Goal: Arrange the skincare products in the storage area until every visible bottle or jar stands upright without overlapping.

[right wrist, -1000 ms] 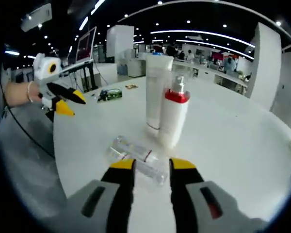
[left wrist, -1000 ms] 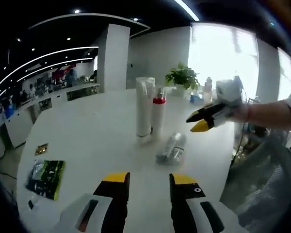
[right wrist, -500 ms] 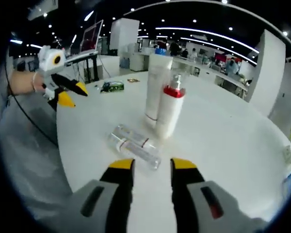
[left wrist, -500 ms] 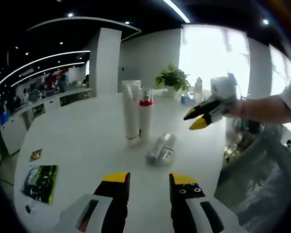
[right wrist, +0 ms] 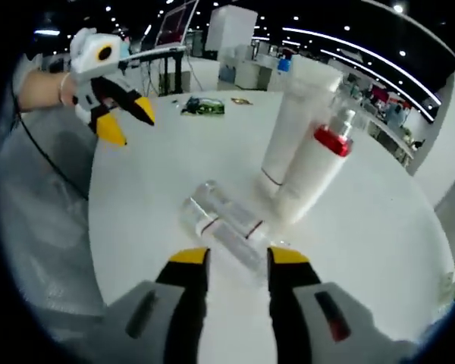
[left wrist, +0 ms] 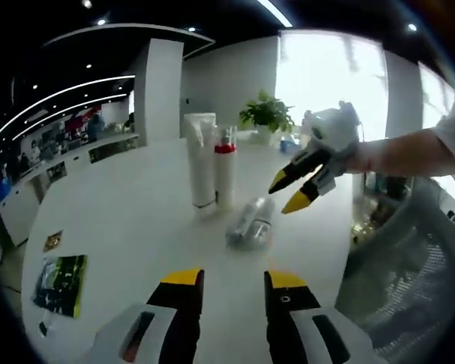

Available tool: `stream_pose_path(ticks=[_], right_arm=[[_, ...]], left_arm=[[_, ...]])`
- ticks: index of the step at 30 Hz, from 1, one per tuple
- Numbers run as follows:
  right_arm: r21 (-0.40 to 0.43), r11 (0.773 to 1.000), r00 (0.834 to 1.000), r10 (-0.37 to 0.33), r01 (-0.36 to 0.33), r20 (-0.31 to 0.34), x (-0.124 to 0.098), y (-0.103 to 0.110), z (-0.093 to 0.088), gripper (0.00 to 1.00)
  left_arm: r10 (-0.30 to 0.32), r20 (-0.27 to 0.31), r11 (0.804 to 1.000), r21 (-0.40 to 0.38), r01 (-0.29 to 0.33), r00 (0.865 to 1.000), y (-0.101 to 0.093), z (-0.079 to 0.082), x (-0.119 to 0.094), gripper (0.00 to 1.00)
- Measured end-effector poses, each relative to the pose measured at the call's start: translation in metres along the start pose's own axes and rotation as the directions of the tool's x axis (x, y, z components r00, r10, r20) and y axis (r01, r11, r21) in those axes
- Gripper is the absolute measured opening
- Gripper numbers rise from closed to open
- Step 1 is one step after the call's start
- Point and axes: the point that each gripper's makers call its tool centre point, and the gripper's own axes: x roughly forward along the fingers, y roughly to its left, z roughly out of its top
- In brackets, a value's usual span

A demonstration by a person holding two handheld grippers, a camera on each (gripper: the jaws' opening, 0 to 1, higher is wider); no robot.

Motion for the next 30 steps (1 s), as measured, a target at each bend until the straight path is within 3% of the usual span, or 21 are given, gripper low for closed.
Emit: stream_pose_path(ticks=[5,10,15,23,30], right_arm=[[-0.041,0.996,0.996,0.076,-0.078,-0.051,0.006,0.004,-0.003,0.28],[-0.123,0.986,0.987,0.097,-0.112,-0.125,0.01,0.007,-0.012,0.24],[-0.156,0.969,0.971,0.167,-0.194,-0.17,0.013,0.023,-0.014,0.2],[-0.262,0.915,0.943,0.256,-0.307,-0.212,0.016,0.062,-0.008,0.2],[-0.331,0.859,0.917,0.331,-0.39,-0.222,0.018,0.096,0.0,0.2]], left_arm=[[-0.002,-0.027,1.0,0.019,0.003,1.0,-0.002,-0.006,0.0,0.32],[-0.012,-0.036,0.999,0.036,0.013,0.999,-0.003,-0.008,0.001,0.32],[-0.023,-0.053,0.998,0.049,0.025,0.998,-0.005,-0.011,0.004,0.31],[-0.059,-0.093,0.996,0.062,0.065,0.994,-0.013,-0.019,0.008,0.31],[-0.128,-0.167,0.984,0.104,0.146,0.978,-0.033,-0.035,0.014,0.31]])
